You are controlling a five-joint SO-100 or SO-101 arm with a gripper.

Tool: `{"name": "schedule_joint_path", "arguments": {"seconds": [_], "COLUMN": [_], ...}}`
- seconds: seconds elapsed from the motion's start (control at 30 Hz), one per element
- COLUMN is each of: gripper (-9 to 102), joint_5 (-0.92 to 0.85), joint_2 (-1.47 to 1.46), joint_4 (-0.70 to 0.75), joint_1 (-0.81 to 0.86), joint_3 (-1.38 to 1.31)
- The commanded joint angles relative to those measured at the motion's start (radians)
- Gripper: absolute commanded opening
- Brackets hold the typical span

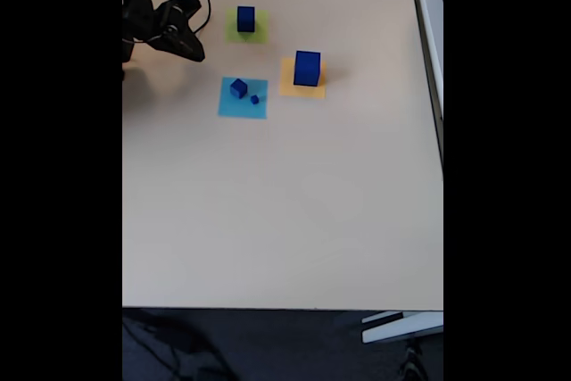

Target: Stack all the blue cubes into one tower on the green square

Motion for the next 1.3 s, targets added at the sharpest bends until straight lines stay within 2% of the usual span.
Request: {"name": "schedule_joint_path", "arguments": {"seconds": [0.0,1.13,1.23,1.27], "gripper": [0,0,0,0], "joint_5": [-0.003,-0.031,-0.008,0.052], "joint_2": [0.023,0.023,0.023,0.023], "joint_4": [0.006,0.0,-0.025,-0.049], "joint_1": [-0.002,0.014,0.063,0.071], "joint_3": [0.003,0.003,0.006,0.006]}}
